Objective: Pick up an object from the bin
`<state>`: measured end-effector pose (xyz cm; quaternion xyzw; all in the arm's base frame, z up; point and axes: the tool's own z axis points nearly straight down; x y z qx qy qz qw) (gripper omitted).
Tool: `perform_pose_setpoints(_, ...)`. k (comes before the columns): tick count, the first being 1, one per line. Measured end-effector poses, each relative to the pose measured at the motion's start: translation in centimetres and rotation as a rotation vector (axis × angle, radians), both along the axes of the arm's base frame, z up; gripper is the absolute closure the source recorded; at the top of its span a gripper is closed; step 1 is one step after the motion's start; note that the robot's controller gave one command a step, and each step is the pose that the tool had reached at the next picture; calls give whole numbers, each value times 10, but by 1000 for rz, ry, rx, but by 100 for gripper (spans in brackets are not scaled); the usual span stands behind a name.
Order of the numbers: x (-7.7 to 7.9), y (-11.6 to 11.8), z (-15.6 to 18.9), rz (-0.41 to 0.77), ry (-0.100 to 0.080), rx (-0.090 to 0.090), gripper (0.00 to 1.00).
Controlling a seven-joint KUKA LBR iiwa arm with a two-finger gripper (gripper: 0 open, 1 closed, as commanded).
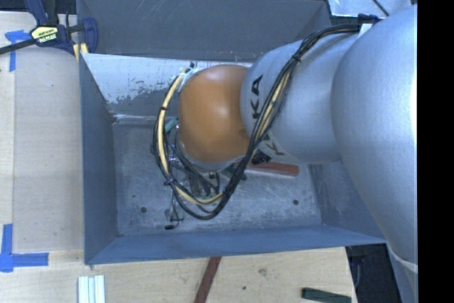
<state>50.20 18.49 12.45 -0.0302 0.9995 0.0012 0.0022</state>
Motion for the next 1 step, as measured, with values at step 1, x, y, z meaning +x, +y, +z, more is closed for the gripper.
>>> perform_pose_setpoints(1, 19, -8, -34, 272, -2, -2, 0)
